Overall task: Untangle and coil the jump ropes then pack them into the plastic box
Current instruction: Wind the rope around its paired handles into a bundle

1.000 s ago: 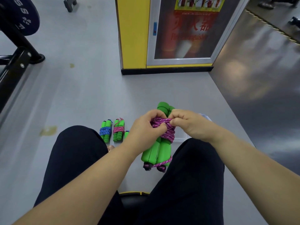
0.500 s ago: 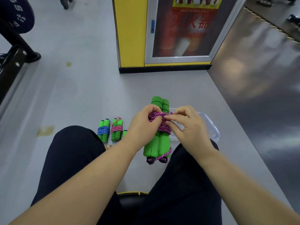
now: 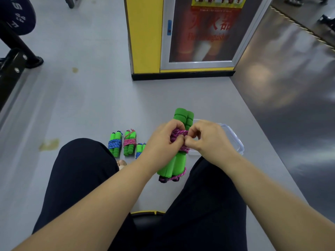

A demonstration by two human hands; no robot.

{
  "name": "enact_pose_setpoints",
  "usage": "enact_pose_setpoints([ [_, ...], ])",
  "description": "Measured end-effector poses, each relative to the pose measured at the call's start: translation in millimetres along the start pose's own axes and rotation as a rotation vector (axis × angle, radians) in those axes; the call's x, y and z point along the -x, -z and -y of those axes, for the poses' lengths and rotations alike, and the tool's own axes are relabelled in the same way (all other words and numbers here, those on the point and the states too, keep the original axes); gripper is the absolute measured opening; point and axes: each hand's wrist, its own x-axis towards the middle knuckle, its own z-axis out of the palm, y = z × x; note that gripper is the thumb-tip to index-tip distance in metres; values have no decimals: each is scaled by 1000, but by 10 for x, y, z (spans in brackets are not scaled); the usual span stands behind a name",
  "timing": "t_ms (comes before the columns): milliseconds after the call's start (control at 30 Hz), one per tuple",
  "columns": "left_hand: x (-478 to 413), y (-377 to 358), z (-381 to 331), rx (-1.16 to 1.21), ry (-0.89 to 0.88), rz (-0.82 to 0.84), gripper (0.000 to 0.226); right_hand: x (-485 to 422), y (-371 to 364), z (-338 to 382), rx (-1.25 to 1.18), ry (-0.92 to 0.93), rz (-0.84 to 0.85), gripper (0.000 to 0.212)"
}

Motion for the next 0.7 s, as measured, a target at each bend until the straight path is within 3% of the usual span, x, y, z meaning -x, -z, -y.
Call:
enact_pose_setpoints([
  [100,-61,-4,8,-83,-52,-32,17,13,-6,20,0,-7,-50,15],
  [267,-68,-28,31,34,-6,-41,21,113,-79,69,70,84,-202,10],
  [400,-32,-23,49,6,-1,-14,21,120,-73,87,-251,-70,-10,21],
  [567,-22,-65,3,-77,-20,-10,18,103,-9,66,-432,-293,156,13],
  [700,-57,-19,-40,102,110,-16,19,160,-29,44,-158,-67,-23,14],
])
